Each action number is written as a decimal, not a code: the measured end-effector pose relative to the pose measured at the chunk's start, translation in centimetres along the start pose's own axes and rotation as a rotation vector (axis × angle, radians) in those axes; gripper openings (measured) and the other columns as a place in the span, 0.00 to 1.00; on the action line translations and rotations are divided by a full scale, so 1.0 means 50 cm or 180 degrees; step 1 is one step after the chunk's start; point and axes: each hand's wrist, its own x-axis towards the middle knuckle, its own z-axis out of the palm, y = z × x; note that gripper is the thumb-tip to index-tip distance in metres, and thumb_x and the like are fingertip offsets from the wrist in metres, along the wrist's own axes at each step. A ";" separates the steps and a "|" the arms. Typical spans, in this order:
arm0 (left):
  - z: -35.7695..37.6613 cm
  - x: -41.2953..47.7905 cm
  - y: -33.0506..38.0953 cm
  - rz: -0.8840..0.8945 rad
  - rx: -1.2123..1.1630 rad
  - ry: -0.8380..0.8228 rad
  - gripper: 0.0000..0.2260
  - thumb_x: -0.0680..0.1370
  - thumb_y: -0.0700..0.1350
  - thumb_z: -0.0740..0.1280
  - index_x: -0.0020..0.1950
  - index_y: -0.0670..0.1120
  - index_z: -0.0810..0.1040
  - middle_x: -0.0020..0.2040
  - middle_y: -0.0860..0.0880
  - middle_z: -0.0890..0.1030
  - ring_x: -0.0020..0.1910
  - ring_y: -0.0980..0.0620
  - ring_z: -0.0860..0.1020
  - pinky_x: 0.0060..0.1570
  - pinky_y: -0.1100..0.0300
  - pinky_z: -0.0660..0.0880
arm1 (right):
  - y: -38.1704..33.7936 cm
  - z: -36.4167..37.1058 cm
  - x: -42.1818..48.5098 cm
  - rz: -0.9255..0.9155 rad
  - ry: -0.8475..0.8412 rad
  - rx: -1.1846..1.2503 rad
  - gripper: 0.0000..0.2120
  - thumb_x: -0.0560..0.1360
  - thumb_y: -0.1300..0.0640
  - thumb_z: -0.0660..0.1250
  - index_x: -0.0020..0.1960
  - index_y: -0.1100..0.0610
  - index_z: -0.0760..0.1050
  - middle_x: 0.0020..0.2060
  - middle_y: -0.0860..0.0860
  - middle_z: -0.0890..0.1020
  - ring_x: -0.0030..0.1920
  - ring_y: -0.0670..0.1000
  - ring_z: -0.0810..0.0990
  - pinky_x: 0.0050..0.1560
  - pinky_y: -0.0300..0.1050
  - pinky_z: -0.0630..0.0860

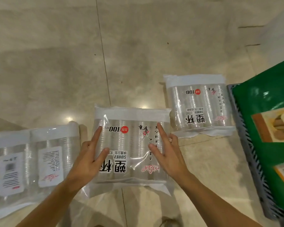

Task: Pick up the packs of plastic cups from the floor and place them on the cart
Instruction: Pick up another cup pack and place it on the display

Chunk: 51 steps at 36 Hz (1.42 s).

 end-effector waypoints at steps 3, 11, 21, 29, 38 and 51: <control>-0.080 -0.050 0.100 -0.0037 0.0052 0.0032 0.30 0.79 0.60 0.58 0.74 0.74 0.43 0.66 0.52 0.66 0.52 0.61 0.72 0.56 0.56 0.66 | -0.086 -0.089 -0.039 -0.0146 0.0072 -0.0025 0.33 0.77 0.33 0.60 0.74 0.24 0.44 0.75 0.50 0.55 0.72 0.52 0.64 0.66 0.56 0.71; -0.400 -0.207 0.443 0.0208 0.0018 0.0420 0.30 0.79 0.60 0.59 0.73 0.76 0.45 0.63 0.53 0.70 0.53 0.69 0.68 0.51 0.61 0.65 | -0.447 -0.433 -0.170 -0.0558 0.0114 -0.0172 0.33 0.76 0.31 0.59 0.73 0.23 0.42 0.71 0.51 0.59 0.64 0.54 0.74 0.57 0.50 0.69; -0.872 -0.481 0.897 0.0602 0.0099 0.1057 0.32 0.71 0.75 0.54 0.73 0.76 0.45 0.72 0.53 0.67 0.65 0.56 0.68 0.64 0.50 0.65 | -0.994 -0.893 -0.389 -0.1242 0.0259 -0.0306 0.33 0.75 0.30 0.60 0.72 0.22 0.43 0.61 0.49 0.66 0.56 0.50 0.75 0.58 0.47 0.70; -1.144 -0.705 1.127 0.0776 0.0298 0.1532 0.28 0.74 0.73 0.55 0.70 0.79 0.43 0.71 0.48 0.72 0.65 0.51 0.70 0.57 0.55 0.67 | -1.320 -1.109 -0.594 -0.1638 0.0376 -0.0363 0.33 0.74 0.28 0.58 0.73 0.23 0.44 0.66 0.52 0.66 0.62 0.51 0.74 0.63 0.50 0.69; -1.323 -0.930 1.238 0.0495 0.0382 0.1639 0.32 0.77 0.69 0.57 0.77 0.69 0.46 0.79 0.51 0.60 0.69 0.48 0.71 0.67 0.49 0.66 | -1.519 -1.159 -0.726 -0.1707 0.0208 -0.0389 0.38 0.71 0.25 0.60 0.75 0.26 0.46 0.78 0.59 0.61 0.73 0.62 0.67 0.72 0.63 0.66; -1.276 -1.130 1.227 -0.0283 0.0008 0.2183 0.32 0.79 0.65 0.58 0.79 0.63 0.49 0.80 0.52 0.57 0.76 0.47 0.61 0.72 0.49 0.60 | -1.580 -1.116 -0.772 -0.2454 -0.0734 -0.0056 0.36 0.75 0.33 0.65 0.79 0.36 0.54 0.79 0.47 0.59 0.76 0.56 0.63 0.72 0.55 0.64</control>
